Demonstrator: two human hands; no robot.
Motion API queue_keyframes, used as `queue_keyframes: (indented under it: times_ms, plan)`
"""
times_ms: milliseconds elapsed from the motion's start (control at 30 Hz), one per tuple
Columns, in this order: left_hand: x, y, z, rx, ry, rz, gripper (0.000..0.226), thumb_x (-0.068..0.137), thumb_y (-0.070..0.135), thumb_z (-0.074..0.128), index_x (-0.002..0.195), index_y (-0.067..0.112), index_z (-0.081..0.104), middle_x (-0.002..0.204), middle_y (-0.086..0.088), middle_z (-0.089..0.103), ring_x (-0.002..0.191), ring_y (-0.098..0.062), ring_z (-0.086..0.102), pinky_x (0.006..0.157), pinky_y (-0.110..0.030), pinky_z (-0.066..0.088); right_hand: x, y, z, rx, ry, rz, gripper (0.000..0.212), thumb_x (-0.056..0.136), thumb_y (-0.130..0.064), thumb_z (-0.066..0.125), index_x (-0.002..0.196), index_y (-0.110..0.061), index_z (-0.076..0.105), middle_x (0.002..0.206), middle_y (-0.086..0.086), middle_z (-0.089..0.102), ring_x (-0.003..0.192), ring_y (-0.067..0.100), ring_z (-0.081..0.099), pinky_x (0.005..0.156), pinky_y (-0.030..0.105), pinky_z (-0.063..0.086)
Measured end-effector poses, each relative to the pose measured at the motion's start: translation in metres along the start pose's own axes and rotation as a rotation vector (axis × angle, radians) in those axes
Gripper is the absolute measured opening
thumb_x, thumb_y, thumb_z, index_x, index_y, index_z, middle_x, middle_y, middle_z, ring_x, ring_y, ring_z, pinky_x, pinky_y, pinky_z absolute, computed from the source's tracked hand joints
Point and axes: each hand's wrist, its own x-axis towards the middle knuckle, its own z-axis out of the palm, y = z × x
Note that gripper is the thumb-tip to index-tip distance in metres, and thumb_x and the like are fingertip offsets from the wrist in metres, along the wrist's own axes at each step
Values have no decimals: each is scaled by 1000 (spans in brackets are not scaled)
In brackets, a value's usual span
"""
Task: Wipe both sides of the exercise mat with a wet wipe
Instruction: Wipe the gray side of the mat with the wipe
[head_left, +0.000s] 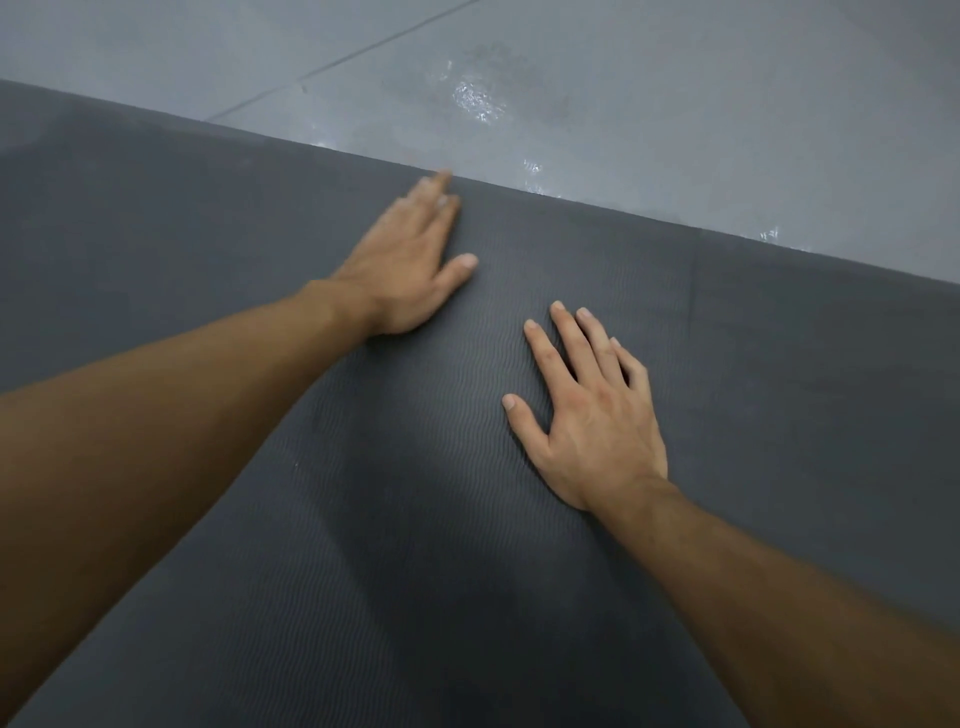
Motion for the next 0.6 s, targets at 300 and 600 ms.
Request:
queue_keyframes:
  times_ms: [300, 600]
  plan:
    - [10, -27, -11, -3, 11, -75, 75, 109, 46, 36, 163, 0, 13, 173, -12, 2, 160, -19, 1, 126, -25, -3, 0, 1, 0, 8, -8, -1, 74, 102, -66, 26, 165, -28, 22, 174, 0, 12, 161, 19, 6, 128, 45, 14]
    - [-42, -117, -20, -63, 107, -468, 79, 107, 50, 41, 163, 2, 13, 174, -6, 0, 159, -20, 4, 128, -35, 7, 1, 2, 1, 0, 3, -8, 74, 102, -66, 25, 165, -27, 22, 174, 1, 13, 160, 20, 8, 127, 46, 16]
